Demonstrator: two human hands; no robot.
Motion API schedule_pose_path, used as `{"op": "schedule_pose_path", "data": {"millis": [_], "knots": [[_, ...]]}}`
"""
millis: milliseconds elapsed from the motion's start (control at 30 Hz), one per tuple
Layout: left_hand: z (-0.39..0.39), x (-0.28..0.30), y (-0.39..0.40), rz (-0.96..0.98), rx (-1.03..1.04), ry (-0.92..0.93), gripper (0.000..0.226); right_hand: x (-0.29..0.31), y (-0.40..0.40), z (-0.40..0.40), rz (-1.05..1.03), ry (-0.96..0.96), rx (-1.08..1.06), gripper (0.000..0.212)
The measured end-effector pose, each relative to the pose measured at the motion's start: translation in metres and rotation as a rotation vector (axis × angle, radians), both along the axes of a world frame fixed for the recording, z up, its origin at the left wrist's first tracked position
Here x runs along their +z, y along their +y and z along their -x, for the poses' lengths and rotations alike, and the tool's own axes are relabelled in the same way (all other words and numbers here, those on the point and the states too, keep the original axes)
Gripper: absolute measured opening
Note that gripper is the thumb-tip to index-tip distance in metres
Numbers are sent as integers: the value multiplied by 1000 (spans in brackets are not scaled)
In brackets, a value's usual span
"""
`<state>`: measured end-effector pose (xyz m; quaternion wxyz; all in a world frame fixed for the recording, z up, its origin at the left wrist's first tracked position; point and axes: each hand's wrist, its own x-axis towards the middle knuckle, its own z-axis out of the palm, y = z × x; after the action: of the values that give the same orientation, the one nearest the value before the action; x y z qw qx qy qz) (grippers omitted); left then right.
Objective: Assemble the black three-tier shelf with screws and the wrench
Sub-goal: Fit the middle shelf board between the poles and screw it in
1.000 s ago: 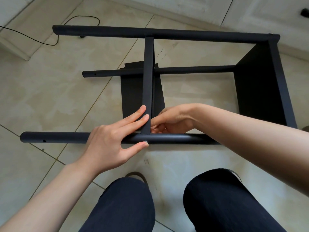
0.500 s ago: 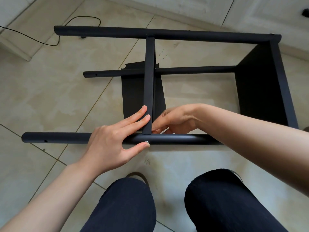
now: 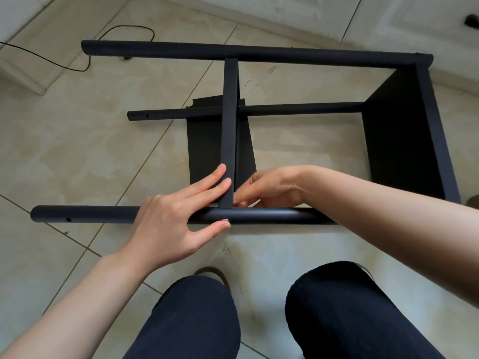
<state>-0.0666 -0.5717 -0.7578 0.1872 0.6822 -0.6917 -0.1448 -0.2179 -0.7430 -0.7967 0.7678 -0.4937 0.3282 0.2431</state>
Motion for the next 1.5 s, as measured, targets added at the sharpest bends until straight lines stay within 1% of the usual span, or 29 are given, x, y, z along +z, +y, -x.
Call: {"op": "schedule_pose_path", "data": {"millis": [67, 100, 300, 333, 433, 467, 500, 567, 633, 700, 800, 1100, 1133, 1233, 1300, 1400, 1467, 1500], "knots": [[0, 0, 0, -4, -2, 1, 62, -1, 3, -4, 19, 0, 16, 39], [0, 0, 1, -6, -4, 1, 63, 0, 3, -5, 13, -5, 24, 41], [0, 1, 0, 0, -7, 2, 62, 6, -6, -1, 3, 23, 10, 21], [0, 1, -1, -1, -8, 3, 62, 4, -5, -1, 16, 24, 15, 22], [-1, 1, 0, 7, -10, 4, 62, 2, 1, -6, 20, 20, 22, 39], [-1, 1, 0, 7, -11, 5, 62, 2, 2, -7, 15, 20, 19, 40], [-1, 1, 0, 6, -12, 5, 62, 3, 2, -7, 8, 18, 10, 37], [-1, 2, -1, 5, -13, 3, 62, 6, -1, -5, -3, 19, -2, 25], [-1, 2, 0, 9, -14, -2, 62, 8, -4, -4, 1, 34, 4, 19], [-1, 2, 0, 10, -15, 3, 62, 7, -4, -3, 14, 40, 4, 21], [-1, 1, 0, 7, -23, 6, 62, 3, 1, -5, 4, 31, -12, 37], [-2, 1, 0, 13, -33, 7, 62, 7, -3, -2, 5, 58, -13, 21], [-2, 0, 0, 14, -31, 10, 62, 6, -1, -3, 8, 60, -20, 22], [-2, 0, -1, 13, -29, 13, 62, 3, 4, -7, 20, 33, -29, 35], [-2, 0, 0, 14, -31, 11, 62, 5, 3, -7, 27, 14, -20, 38], [-1, 1, 0, 12, -23, 4, 62, 9, -2, -4, 21, 33, 1, 25], [-1, 1, 0, 7, -23, 0, 62, 10, -3, -3, 60, 57, 17, 17], [-1, 1, -1, 5, -24, -2, 62, 9, -2, -3, 80, 60, 16, 16]]}}
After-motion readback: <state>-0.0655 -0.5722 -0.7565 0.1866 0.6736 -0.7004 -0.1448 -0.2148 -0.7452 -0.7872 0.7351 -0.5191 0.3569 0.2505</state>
